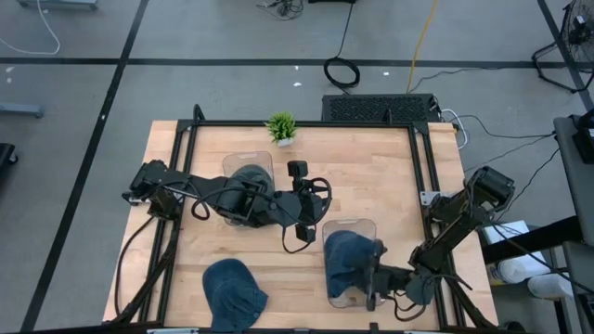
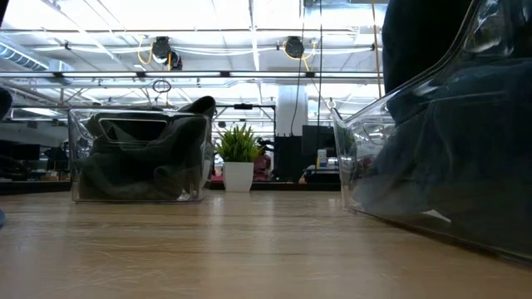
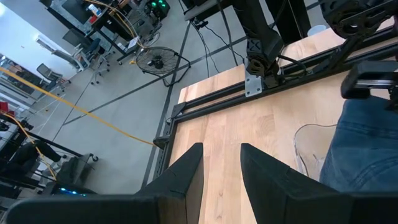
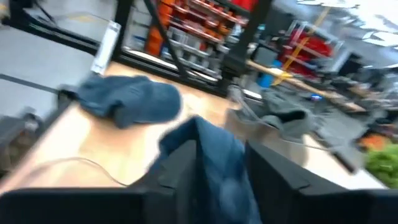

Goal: Pick & Place hat
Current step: Put the blue cap into the bottom transparent bin

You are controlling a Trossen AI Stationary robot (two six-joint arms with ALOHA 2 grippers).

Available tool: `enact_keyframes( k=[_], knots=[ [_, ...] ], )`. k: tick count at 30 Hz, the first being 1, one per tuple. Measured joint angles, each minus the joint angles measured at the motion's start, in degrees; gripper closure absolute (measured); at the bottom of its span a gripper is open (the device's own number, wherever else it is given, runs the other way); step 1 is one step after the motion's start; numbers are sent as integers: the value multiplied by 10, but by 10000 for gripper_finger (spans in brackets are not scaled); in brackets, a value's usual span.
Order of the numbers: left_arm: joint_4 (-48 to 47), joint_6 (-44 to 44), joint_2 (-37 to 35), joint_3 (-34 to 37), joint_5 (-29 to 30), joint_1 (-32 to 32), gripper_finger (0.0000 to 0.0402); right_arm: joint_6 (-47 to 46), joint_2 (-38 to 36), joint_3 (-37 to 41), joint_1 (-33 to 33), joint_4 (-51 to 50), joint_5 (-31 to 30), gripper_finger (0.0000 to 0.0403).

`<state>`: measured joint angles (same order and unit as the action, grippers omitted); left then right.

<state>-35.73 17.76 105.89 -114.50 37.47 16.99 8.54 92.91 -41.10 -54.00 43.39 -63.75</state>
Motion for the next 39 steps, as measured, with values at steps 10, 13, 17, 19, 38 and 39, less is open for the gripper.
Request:
enact_keyframes(
  k=[10,13,17,19,38,39],
  knots=[
    [0,0,0,0,0,0,286,-195,-104,0,-1,-145,229,170],
    [0,0,0,0,0,0,286,-201,-148,0,-11,-189,255,153],
    [0,0,0,0,0,0,286,-221,-225,0,-36,-289,230,157],
    [0,0,0,0,0,0,286,-253,-259,0,-51,-362,198,176],
    [0,0,0,0,0,0,286,-591,-271,10,-26,-705,212,401],
    [0,0,0,0,0,0,286,-582,-271,10,-21,-690,234,402]
  ],
)
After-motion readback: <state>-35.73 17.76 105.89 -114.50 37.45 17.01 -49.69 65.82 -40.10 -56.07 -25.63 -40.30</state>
